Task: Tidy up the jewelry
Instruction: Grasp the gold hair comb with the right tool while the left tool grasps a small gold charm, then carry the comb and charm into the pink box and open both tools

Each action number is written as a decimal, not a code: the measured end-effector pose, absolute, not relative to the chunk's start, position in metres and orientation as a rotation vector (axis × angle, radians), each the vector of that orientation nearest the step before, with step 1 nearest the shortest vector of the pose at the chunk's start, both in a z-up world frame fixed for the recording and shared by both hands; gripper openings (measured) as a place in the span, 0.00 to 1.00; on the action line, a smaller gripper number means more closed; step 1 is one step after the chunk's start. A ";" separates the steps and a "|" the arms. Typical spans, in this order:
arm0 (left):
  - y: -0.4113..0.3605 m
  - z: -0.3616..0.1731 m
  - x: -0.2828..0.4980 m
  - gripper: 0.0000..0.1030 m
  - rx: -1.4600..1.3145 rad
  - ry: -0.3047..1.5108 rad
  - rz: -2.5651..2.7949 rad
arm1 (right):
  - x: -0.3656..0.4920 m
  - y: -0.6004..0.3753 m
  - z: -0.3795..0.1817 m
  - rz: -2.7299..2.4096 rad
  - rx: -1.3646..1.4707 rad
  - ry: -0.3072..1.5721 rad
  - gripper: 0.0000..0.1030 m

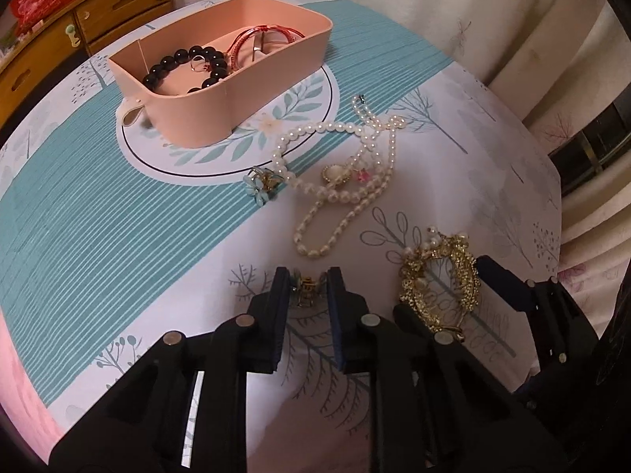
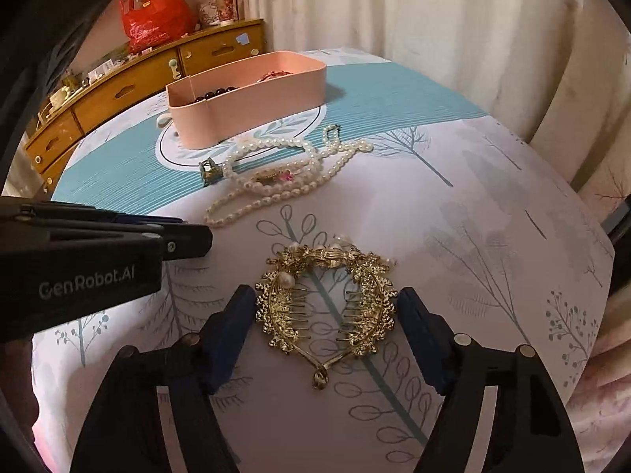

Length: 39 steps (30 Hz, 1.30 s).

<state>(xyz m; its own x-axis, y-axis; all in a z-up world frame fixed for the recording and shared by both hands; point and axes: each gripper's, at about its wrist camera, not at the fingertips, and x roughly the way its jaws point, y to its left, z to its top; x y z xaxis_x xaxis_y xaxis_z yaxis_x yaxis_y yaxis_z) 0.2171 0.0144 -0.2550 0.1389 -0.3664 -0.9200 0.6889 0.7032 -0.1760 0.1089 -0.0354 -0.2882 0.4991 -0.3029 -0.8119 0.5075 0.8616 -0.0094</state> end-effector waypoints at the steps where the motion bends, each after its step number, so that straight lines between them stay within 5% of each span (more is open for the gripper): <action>1: 0.015 -0.255 0.217 0.16 0.315 1.212 -0.777 | 0.109 -0.036 -0.288 -0.493 0.242 0.929 0.72; 24: 0.037 -0.144 0.267 0.16 0.129 1.145 -0.541 | 0.162 -0.136 -0.232 -0.247 0.218 0.947 0.72; 39: 0.016 -0.133 0.347 0.16 -0.085 1.134 -0.353 | 0.247 -0.201 -0.169 0.048 0.147 0.761 0.71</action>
